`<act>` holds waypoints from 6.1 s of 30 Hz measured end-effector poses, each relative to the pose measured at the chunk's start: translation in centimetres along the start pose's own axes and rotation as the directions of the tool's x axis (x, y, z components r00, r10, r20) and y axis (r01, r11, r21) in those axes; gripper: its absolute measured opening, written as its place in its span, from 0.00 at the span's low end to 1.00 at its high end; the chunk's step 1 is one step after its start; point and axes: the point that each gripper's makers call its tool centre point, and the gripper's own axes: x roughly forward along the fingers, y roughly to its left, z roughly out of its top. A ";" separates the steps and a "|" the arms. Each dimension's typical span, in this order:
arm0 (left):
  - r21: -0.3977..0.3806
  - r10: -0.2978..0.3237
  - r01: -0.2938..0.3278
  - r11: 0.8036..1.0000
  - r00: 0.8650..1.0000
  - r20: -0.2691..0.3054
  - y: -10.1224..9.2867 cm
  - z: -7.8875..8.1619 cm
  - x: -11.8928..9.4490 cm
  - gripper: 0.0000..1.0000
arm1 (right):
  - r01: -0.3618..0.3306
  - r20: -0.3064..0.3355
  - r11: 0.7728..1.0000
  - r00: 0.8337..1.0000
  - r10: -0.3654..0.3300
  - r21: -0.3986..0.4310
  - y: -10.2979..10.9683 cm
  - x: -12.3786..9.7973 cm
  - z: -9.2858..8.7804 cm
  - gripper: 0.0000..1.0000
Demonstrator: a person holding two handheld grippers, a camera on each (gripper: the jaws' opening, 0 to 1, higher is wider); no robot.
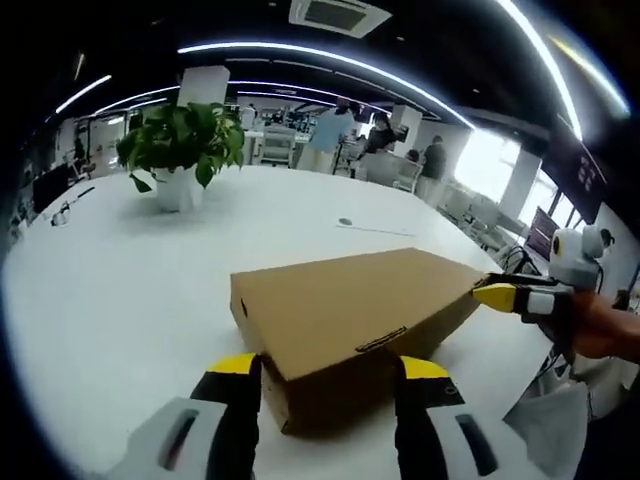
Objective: Operate the shoe box by opening the lid, removing the specified soft item, and placing it in the target area until the item is outside and the box remains undamaged.
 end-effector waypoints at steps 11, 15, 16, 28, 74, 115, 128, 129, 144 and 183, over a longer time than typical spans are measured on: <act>0.049 -0.036 0.035 0.998 0.999 0.025 -0.6 2.1 -0.6 0.57 | 0.001 0.062 1.000 0.998 -0.001 0.005 -0.2 0.4 3.4 0.57; 0.080 -0.044 0.042 0.996 0.999 0.030 -0.7 2.6 -0.7 0.57 | 0.004 0.091 1.000 0.996 -0.005 0.011 -0.2 0.4 4.8 0.55; 0.088 -0.045 0.042 0.995 0.999 0.031 -0.7 2.7 -0.8 0.57 | 0.004 0.095 1.000 0.995 -0.006 0.015 -0.3 0.4 5.1 0.55; 0.142 0.018 -0.029 0.989 0.997 0.080 0.3 4.8 -0.8 0.46 | 0.005 0.127 1.000 0.992 -0.005 -0.001 -0.4 1.3 8.2 0.52; 0.356 0.229 -0.277 0.892 0.958 0.171 4.3 9.9 0.7 0.11 | -0.099 0.147 0.995 0.984 0.098 0.001 -0.3 4.0 12.2 0.58; 0.271 0.209 -0.248 0.930 0.964 0.165 5.8 11.2 2.1 0.09 | -0.125 0.067 0.968 0.988 0.142 -0.219 -1.6 5.1 10.8 0.38; 0.264 0.199 -0.228 0.937 0.971 0.135 6.3 10.1 3.4 0.08 | -0.040 0.094 0.989 0.994 0.054 -0.145 -4.0 5.7 11.3 0.09; 0.264 0.198 -0.227 0.937 0.971 0.133 6.3 10.0 3.5 0.08 | -0.040 0.092 0.989 0.994 0.053 -0.144 -4.2 5.9 11.3 0.09; 0.266 0.185 -0.217 0.939 0.973 0.138 7.4 10.2 4.9 0.05 | -0.008 0.012 0.988 1.000 0.010 -0.152 -5.9 8.5 9.5 0.03; 0.187 0.289 -0.313 0.931 0.946 0.145 9.3 9.6 6.3 0.05 | 0.029 -0.071 0.995 0.997 -0.036 -0.091 -7.7 12.2 7.3 0.00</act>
